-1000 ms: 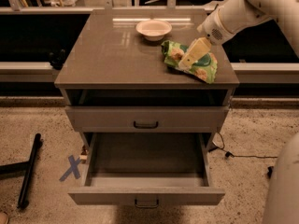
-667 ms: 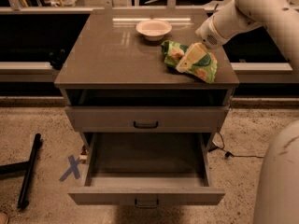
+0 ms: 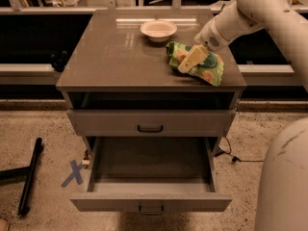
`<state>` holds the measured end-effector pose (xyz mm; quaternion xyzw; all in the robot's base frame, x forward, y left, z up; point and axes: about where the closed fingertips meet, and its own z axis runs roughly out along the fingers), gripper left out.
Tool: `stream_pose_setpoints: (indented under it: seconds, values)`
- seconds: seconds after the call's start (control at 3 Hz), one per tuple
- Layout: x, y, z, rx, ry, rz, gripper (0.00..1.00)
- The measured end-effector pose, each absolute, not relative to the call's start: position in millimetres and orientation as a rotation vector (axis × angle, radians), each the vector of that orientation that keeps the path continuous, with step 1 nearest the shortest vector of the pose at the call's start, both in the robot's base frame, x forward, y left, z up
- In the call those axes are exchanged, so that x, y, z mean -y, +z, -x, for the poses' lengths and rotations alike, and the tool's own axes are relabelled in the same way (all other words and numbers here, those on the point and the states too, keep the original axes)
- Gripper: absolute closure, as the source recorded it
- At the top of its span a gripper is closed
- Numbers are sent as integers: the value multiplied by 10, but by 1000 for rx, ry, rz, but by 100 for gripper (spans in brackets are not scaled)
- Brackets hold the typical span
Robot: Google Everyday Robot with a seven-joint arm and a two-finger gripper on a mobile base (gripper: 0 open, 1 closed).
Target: Place green rice chip bag into middle drawer
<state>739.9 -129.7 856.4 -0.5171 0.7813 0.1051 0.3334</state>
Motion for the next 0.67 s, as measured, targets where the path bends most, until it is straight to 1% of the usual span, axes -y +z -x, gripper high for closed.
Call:
stream_pose_setpoints:
  seconds: [0.67]
  values:
    - [1201, 8490, -7377, -2017, 323, 1373, 64]
